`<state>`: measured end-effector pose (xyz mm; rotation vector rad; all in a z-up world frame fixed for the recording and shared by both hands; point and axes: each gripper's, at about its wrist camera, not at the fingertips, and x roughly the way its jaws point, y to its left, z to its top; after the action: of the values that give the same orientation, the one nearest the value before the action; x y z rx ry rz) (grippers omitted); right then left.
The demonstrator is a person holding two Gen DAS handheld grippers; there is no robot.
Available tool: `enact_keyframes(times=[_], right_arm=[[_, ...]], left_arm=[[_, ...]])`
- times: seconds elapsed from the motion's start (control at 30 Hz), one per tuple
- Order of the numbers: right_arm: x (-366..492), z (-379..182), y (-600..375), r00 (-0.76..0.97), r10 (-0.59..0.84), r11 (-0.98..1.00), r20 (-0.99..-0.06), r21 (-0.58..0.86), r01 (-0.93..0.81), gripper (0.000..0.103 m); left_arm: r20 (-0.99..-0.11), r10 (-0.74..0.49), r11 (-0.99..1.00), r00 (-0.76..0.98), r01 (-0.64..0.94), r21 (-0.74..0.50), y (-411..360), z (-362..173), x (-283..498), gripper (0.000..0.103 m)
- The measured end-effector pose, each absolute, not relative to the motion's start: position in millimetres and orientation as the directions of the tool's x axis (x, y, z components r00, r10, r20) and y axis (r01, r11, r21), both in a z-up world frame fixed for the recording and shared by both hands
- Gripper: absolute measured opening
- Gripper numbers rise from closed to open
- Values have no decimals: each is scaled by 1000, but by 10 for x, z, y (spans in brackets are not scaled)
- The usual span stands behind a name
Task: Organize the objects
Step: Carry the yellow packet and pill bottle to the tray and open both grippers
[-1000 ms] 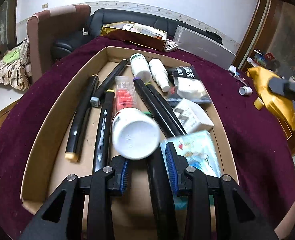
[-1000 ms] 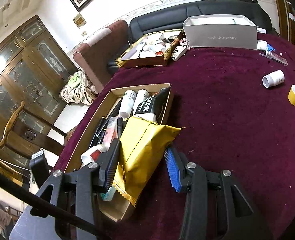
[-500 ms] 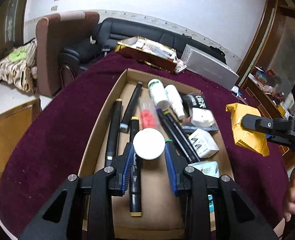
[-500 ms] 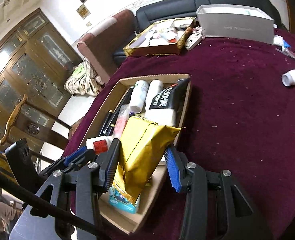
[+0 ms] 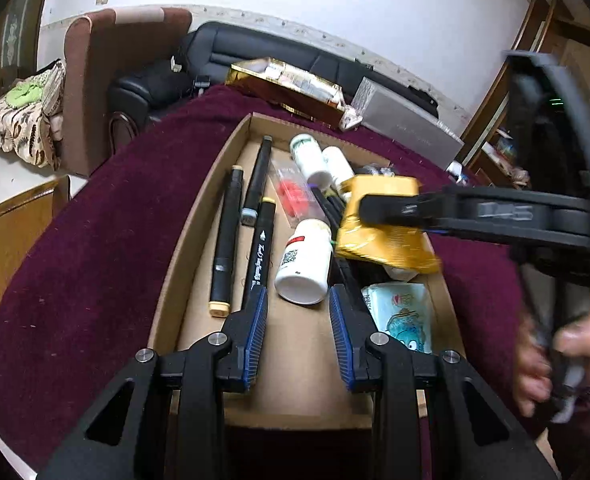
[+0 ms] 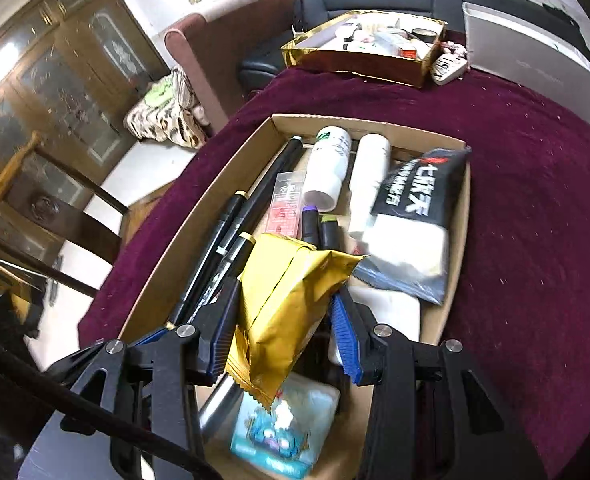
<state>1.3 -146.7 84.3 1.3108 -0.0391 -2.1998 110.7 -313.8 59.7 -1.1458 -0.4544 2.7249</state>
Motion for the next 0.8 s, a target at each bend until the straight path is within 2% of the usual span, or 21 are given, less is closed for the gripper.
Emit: enact_keyframes(times=[0.37, 0.53, 0.57, 0.6, 0.67, 0.73, 0.8], right_arm=[[-211, 771, -1756, -441, -349, -879, -827, 126, 460, 42], [-257, 732, -1719, -430, -337, -891, -838, 136, 432, 42], [-262, 766, -1661, -433, -339, -899, -836, 152, 411, 42], [-259, 817, -1596, -443, -346, -904, -827, 168, 393, 45], [-218, 959, -1445, -487, -337, -920, -806, 170, 354, 55], [-139, 1087, -1309, -512, -355, -920, -782, 194, 341, 66], [-48, 1166, -1186, -508, -393, -909, -766, 239, 343, 66]], left_arm=[[-641, 229, -940, -733, 6, -342, -3355, 652, 1194, 29], [-636, 211, -943, -743, 18, -333, -3387, 676, 1209, 29], [-635, 202, -945, -746, 22, -326, -3392, 687, 1215, 33], [-633, 194, -946, -749, 27, -322, -3398, 692, 1227, 43], [-627, 181, -947, -758, 37, -318, -3422, 706, 1235, 52], [-616, 178, -944, -767, 43, -326, -3464, 714, 1246, 52], [-615, 174, -941, -769, 55, -335, -3491, 709, 1243, 52]])
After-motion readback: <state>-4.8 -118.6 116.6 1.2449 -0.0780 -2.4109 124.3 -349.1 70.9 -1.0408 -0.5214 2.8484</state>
